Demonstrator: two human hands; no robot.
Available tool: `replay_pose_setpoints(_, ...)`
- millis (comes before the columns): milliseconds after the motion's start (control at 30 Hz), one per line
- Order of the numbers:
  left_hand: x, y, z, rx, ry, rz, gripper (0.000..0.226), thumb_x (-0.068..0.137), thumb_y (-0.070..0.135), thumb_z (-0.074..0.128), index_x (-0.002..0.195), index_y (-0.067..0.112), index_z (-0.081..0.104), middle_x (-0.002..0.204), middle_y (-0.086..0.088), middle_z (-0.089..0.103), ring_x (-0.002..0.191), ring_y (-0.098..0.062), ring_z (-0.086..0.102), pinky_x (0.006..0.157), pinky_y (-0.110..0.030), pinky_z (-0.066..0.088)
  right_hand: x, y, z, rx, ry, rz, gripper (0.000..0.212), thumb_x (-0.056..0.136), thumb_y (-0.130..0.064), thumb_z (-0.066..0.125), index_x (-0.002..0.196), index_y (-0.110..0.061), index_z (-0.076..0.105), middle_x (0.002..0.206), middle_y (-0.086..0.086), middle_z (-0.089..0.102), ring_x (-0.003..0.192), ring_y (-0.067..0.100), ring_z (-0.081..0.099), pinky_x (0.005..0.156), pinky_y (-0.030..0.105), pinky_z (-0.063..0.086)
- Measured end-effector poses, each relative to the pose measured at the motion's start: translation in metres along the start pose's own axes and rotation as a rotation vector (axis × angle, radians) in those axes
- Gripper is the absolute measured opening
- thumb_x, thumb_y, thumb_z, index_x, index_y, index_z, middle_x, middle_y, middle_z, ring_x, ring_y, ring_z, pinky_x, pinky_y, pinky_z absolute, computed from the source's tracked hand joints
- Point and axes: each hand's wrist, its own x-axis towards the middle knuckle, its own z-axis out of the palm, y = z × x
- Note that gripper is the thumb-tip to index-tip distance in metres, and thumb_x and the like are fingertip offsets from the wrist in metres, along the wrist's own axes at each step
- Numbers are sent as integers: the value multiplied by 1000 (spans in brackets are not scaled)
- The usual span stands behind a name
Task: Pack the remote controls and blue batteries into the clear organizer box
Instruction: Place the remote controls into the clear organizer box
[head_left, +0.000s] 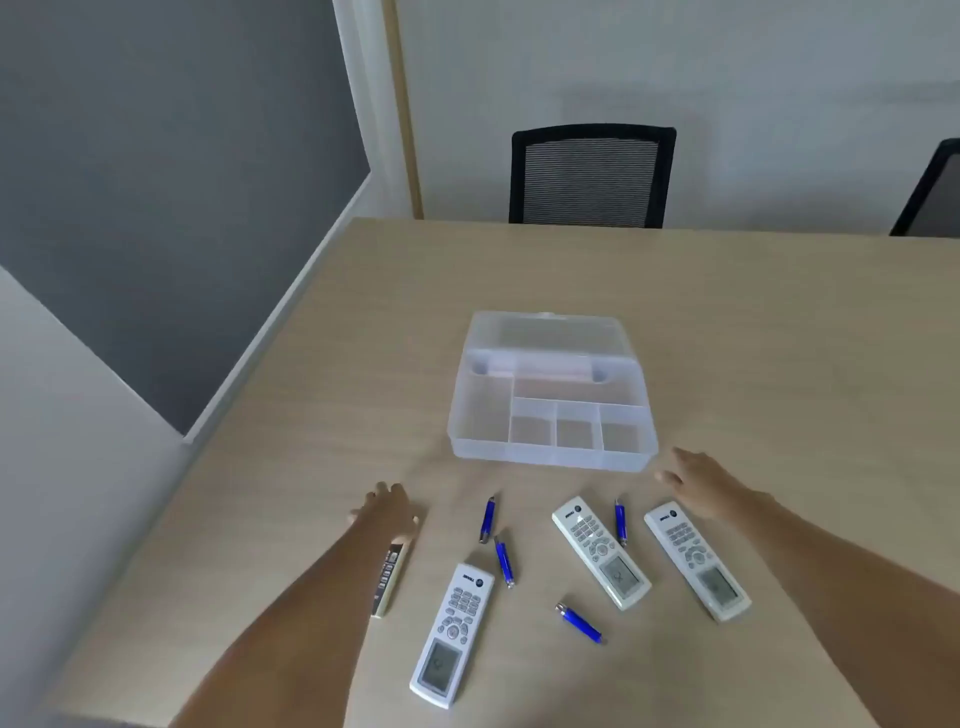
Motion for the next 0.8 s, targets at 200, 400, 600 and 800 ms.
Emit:
replay_pose_setpoints(200,2,-43,64,14,-56,-113,90,76,37,70,143,2,21,138,-16,34,129,-35,42,104,-43,43,-40,18,66,43,-239,223,44,76,-23,60,114,-3,48,112,14,64,89,27,66,73,32,55)
replay_pose_setpoints(400,41,-23,48,-455,114,77,54,79,23,66,118,1,35,113,-21,56,100,-40,60,76,-38,48,-68,16,108,89,-235,396,64,62,-33,74,114,-8,45,115,15,51,97,31,56,76,35,46)
replay_pose_setpoints(600,59,60,-20,-941,307,277,63,82,23,69,129,16,29,96,-3,60,78,-26,65,66,-43,59,-80,17,102,670,-22,527,35,69,-18,76,93,-7,53,85,15,65,77,35,61,66,37,46)
replay_pose_setpoints(800,94,91,-13,-941,263,220,63,96,10,40,150,16,7,135,-20,50,112,-39,57,90,-48,52,-17,-15,3,1176,146,254,20,90,-18,58,107,-8,54,91,7,61,87,26,57,68,34,46)
